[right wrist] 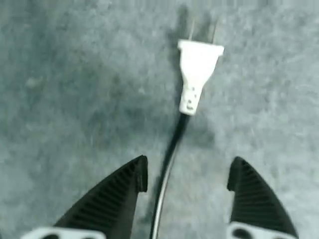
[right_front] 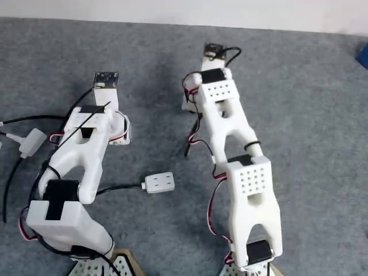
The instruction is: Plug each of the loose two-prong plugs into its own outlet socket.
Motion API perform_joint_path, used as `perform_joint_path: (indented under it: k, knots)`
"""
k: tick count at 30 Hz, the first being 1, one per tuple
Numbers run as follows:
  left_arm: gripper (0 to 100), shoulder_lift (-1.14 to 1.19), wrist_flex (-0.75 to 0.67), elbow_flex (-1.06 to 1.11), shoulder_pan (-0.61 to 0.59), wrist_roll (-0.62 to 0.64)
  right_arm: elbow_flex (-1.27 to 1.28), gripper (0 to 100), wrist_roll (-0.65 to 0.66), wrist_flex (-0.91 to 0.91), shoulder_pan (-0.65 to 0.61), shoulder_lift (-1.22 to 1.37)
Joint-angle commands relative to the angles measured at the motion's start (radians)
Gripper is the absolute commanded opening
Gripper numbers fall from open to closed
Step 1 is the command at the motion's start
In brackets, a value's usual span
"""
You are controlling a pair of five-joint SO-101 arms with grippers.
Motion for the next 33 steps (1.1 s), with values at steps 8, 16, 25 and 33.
perform_joint_path:
  k: [8,16,25,33]
  knots:
    - [20,-0.005,-0.014,-0.005,0.018,0.009,-0.008,21.6,-0.008,-0.203,0.048,0.067]
    - [20,-0.005,-0.014,-0.002,0.018,0.009,-0.012,21.3,-0.006,-0.223,0.064,0.127]
    - [20,-0.005,-0.014,-0.001,0.018,0.009,-0.131,6.4,0.068,-0.214,0.062,0.242]
    - [20,-0.005,-0.014,-0.001,0.018,0.009,-0.272,1.2,0.075,-0.12,0.061,0.323]
